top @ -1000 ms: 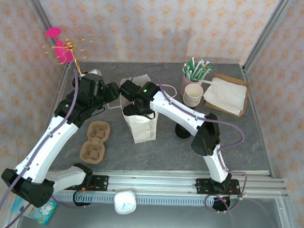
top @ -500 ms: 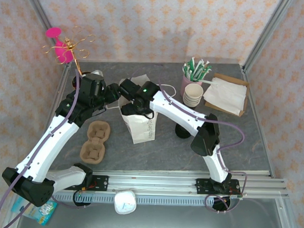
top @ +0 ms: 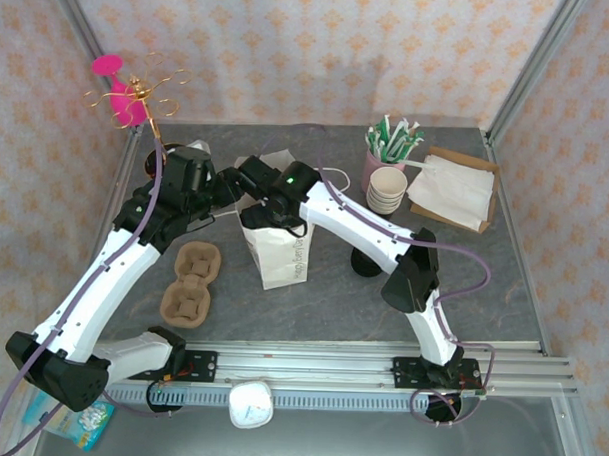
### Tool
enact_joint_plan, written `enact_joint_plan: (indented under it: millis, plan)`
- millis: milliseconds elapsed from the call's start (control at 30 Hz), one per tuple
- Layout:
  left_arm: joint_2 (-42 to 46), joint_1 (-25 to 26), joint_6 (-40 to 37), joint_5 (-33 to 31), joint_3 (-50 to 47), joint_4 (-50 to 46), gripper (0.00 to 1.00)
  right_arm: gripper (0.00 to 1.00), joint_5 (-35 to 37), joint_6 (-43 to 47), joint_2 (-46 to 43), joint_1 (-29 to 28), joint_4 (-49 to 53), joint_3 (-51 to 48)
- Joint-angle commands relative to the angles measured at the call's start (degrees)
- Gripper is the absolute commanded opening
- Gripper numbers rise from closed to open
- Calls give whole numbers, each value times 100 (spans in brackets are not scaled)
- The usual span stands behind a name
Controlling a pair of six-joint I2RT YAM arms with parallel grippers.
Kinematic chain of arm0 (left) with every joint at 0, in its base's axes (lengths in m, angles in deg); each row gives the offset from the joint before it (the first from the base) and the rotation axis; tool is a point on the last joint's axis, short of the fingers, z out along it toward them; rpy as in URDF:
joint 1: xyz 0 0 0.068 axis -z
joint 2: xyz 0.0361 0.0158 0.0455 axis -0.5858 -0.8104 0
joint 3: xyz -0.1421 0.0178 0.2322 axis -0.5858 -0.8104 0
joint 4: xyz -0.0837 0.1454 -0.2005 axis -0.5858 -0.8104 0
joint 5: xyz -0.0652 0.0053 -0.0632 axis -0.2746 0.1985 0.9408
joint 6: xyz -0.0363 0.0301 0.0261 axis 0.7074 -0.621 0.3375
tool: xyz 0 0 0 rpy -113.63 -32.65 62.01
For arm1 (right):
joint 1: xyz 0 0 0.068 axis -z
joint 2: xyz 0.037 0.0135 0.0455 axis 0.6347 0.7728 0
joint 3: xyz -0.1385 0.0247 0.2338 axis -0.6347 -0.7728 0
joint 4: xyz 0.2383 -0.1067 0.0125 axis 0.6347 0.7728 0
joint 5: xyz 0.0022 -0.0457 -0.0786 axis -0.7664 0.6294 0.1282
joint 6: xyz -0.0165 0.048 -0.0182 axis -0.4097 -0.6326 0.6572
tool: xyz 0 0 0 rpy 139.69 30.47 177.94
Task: Pack the takeout coffee
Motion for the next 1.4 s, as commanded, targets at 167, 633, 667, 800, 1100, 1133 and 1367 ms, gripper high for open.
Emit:
enact_joint_plan:
  millis: [167,633,667,800,1100,1133,1367]
  plan:
    - [-22,43,-38,74,-31,125,57,97,250,-66,-23,-55,227,279]
    - [-86,49,-44,170,-128,180,52,82,174,-85,28,-68,293,407]
    - [-88,51,-53,170,-126,169,52,82,182,-87,28,-67,290,417]
    - [-67,50,-64,128,-170,174,48,79,189,-88,38,-68,358,523]
    - [-57,51,-70,56,-286,125,46,74,202,-126,-12,-68,373,556]
    - [-59,44,-72,56,-294,132,46,72,202,-134,-25,-61,378,560]
    - [-84,49,-80,16,-346,145,44,63,202,-137,-60,-62,388,603]
